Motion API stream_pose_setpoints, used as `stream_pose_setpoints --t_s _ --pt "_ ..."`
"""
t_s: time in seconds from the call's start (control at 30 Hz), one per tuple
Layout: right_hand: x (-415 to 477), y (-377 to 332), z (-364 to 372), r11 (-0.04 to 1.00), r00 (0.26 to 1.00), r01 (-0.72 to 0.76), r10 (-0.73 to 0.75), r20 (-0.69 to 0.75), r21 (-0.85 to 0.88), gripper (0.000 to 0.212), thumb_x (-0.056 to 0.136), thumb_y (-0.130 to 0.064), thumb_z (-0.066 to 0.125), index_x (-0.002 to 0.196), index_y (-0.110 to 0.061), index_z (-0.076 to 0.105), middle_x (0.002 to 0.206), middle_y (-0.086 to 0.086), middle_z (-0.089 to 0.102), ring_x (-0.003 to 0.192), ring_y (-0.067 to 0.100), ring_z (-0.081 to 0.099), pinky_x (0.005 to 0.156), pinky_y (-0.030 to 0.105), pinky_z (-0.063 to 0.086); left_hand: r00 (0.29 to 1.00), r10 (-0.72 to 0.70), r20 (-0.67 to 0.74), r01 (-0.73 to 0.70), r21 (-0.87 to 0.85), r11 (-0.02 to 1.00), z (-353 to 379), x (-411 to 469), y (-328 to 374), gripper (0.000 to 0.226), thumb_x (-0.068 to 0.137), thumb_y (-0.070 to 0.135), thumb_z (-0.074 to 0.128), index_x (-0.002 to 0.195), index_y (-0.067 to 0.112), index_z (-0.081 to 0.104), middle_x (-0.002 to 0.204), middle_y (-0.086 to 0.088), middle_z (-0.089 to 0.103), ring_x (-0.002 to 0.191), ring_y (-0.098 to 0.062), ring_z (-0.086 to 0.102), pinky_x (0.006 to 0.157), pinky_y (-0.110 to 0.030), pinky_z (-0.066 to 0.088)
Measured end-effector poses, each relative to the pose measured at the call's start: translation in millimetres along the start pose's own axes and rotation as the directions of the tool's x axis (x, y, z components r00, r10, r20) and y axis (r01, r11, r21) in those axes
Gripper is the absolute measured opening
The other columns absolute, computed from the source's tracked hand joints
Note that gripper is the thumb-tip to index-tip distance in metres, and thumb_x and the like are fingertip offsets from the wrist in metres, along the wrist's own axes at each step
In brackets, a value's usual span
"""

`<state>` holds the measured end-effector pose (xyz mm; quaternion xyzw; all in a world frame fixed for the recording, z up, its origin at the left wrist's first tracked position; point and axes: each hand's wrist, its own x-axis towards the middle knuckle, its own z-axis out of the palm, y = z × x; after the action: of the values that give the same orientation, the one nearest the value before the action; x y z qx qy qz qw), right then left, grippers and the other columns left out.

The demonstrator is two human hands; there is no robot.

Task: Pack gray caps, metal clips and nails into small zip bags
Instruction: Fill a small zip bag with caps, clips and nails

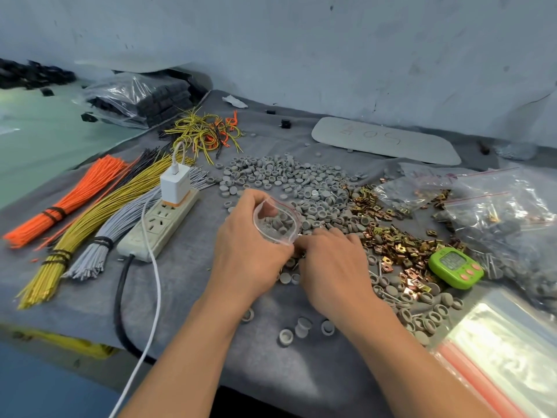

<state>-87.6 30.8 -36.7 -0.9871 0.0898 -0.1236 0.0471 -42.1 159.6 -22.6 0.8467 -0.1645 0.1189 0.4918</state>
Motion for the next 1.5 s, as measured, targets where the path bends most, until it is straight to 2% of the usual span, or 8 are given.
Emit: stream_pose_setpoints --t_s 0.23,0.33,0.57,0.83,0.97,1.13,1.33,1.5 --pt "1 1 -4 0.99 0.998 -0.057 0.061 0.027 -0.129 0.002 0.087 -0.028 0.066 0.087 -0.028 0.064 0.094 -0.005 0.066 0.1 0.024 0.06 0.087 0.042 0.031 0.999 0.004 0.038 -0.004 0.002 1.0 -2 -2 1 0.047 0.069 0.021 0.083 0.092 0.041 0.048 0.093 0.023 0.065 0.093 0.017 0.054 0.066 -0.002 0.039" --pt "1 4 -5 0.979 0.992 -0.102 0.113 0.052 -0.176 0.025 0.089 -0.028 0.063 0.07 -0.024 0.048 0.071 -0.005 0.049 0.09 0.025 0.06 0.086 0.042 0.028 0.998 -0.008 0.055 0.007 0.015 1.0 -3 -2 1 0.048 0.069 0.022 0.083 0.094 0.041 0.048 0.095 0.022 0.065 0.089 0.013 0.056 0.062 -0.007 0.04" --pt "-8 14 -12 0.972 0.981 -0.189 0.194 0.017 -0.137 0.025 0.098 -0.045 0.053 0.101 -0.028 0.071 0.108 -0.005 0.065 0.111 0.025 0.054 0.097 0.041 0.031 0.997 -0.005 0.082 0.001 0.045 0.999 5 -1 7 0.046 0.068 0.02 0.082 0.098 0.035 0.05 0.095 0.021 0.064 0.083 -0.001 0.057 0.066 -0.004 0.038" --pt "-21 44 -49 0.734 0.918 -0.173 0.361 -0.163 0.656 0.019 0.09 -0.037 0.076 0.072 -0.03 0.073 0.059 -0.016 0.067 0.052 0.0 0.06 0.051 0.017 0.044 0.983 0.031 0.18 -0.05 0.105 0.993 16 -7 12 0.047 0.069 0.027 0.083 0.099 0.038 0.049 0.095 0.015 0.065 0.088 -0.008 0.059 0.066 -0.022 0.042" --pt "-28 43 -58 0.74 0.965 0.008 0.171 -0.199 0.673 0.017 0.088 -0.023 0.079 0.073 -0.031 0.075 0.064 -0.02 0.068 0.053 -0.001 0.061 0.046 0.007 0.039 0.968 0.082 0.237 -0.113 0.12 0.986 23 -10 20 0.046 0.07 0.03 0.083 0.097 0.04 0.048 0.091 0.012 0.066 0.085 -0.011 0.06 0.069 -0.036 0.049" --pt "-22 31 -43 0.767 0.985 0.04 0.076 -0.153 0.641 0.014 0.086 -0.021 0.076 0.082 -0.035 0.077 0.073 -0.023 0.07 0.064 -0.001 0.064 0.061 0.021 0.05 0.943 0.12 0.31 -0.155 0.09 0.984 29 -14 26 0.037 0.063 0.039 0.07 0.096 0.042 0.052 0.085 0.019 0.066 0.077 -0.001 0.06 0.054 -0.019 0.037" --pt "-24 45 -54 0.727 0.874 0.137 0.231 -0.428 0.672 0.017 0.089 -0.015 0.071 0.085 -0.029 0.081 0.071 -0.023 0.071 0.061 -0.001 0.063 0.053 0.009 0.042 0.994 0.005 0.107 0.013 -0.161 0.987 27 0 14 0.039 0.063 0.021 0.082 0.094 0.034 0.062 0.087 0.02 0.071 0.076 -0.002 0.067 0.069 -0.028 0.054" --pt "-49 24 -40 0.845 0.991 0.133 -0.119 -0.06 0.518 0.009 0.087 -0.032 0.07 0.085 -0.028 0.077 0.073 -0.018 0.066 0.08 0.0 0.058 0.074 0.023 0.049 0.977 -0.092 -0.193 0.042 -0.252 0.967 9 11 0 0.039 0.064 0.025 0.08 0.098 0.033 0.062 0.087 0.02 0.071 0.08 0.001 0.067 0.075 -0.03 0.053"
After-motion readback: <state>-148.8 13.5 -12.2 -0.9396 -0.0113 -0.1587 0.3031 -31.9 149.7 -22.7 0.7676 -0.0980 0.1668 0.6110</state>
